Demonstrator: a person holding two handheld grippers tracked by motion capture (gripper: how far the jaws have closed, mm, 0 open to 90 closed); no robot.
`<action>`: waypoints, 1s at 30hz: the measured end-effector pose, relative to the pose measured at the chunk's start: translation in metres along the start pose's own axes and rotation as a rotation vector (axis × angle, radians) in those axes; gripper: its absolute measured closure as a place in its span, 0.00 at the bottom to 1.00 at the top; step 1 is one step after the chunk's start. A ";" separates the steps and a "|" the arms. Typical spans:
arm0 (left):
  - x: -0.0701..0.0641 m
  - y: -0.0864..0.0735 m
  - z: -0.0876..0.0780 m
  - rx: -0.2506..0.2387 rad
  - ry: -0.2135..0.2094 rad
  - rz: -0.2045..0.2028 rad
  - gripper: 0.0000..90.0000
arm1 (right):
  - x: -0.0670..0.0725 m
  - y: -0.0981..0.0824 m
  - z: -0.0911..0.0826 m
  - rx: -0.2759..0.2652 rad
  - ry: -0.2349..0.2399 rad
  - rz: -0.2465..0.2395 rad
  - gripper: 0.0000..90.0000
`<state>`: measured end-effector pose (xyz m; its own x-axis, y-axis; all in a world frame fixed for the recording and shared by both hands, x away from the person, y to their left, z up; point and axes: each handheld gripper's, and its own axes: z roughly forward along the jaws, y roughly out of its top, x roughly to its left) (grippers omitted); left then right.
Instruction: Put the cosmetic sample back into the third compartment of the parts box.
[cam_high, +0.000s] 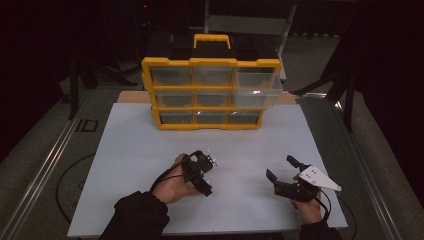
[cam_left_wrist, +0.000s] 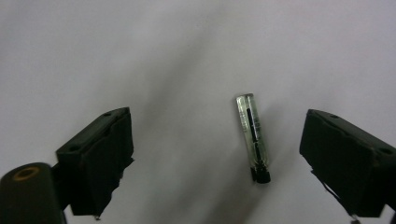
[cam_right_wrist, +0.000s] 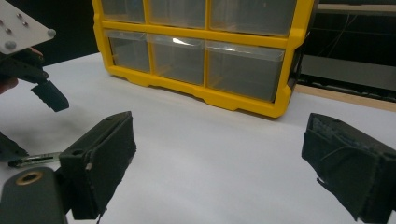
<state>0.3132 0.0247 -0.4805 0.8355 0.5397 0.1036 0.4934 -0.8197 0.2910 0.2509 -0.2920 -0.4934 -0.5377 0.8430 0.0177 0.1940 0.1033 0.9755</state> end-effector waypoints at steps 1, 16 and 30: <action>-0.001 0.000 0.001 0.003 -0.003 -0.009 0.14 | 0.000 0.000 0.000 0.000 0.000 0.001 0.10; -0.001 -0.002 0.008 0.047 -0.054 -0.001 0.43 | 0.000 0.000 0.000 -0.003 0.001 0.001 0.10; 0.001 -0.002 0.011 0.074 -0.126 0.010 0.85 | -0.001 0.000 -0.001 -0.004 -0.001 0.002 0.10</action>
<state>0.3155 0.0243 -0.4916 0.8618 0.5070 -0.0157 0.4978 -0.8392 0.2189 0.2508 -0.2929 -0.4930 -0.5364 0.8437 0.0197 0.1922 0.0994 0.9763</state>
